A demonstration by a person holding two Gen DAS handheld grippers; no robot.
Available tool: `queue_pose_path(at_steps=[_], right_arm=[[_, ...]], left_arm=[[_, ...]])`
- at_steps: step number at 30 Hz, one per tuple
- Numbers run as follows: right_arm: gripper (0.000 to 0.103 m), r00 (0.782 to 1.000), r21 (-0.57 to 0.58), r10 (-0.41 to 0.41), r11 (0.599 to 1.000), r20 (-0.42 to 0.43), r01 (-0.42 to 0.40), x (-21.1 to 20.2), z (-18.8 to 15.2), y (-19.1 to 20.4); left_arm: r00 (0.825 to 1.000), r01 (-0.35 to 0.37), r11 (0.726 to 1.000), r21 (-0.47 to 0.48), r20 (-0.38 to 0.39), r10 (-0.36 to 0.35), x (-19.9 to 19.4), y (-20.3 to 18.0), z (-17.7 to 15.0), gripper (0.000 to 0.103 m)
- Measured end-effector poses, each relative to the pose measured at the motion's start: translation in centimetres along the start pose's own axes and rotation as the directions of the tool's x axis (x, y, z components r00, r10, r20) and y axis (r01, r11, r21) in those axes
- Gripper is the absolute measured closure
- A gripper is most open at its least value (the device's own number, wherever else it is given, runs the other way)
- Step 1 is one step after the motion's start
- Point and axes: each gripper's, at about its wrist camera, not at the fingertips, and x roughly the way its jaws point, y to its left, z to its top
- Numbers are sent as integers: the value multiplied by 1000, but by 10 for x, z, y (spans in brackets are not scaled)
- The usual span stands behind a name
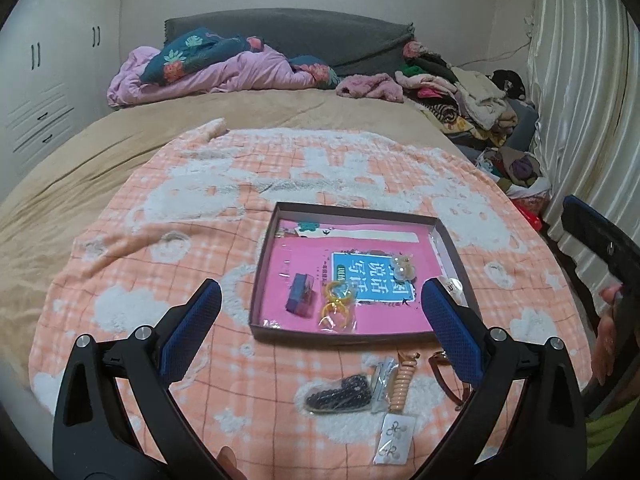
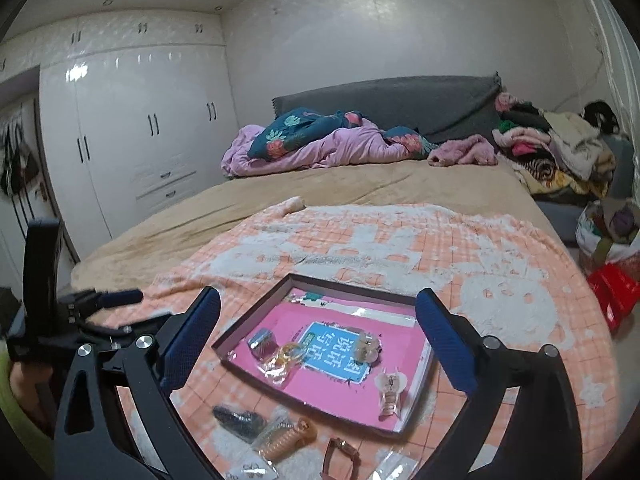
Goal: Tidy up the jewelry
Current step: 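Withdraw both open tools from the box toward the remaining jewelry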
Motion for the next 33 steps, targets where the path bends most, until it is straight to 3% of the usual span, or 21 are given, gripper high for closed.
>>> queue_pose_path(at_steps=[12,33], right_arm=[[6,998,21,11,1000,-57,-10,-17,-47,19],[6,984,53,-86,994,-158,95,-55,-96,11]], left_arm=[[1000,4,1000,-12,-12,-4,-14,22,-25,10],[998,54,996,73,-32,-52,-29,4,-57,10]])
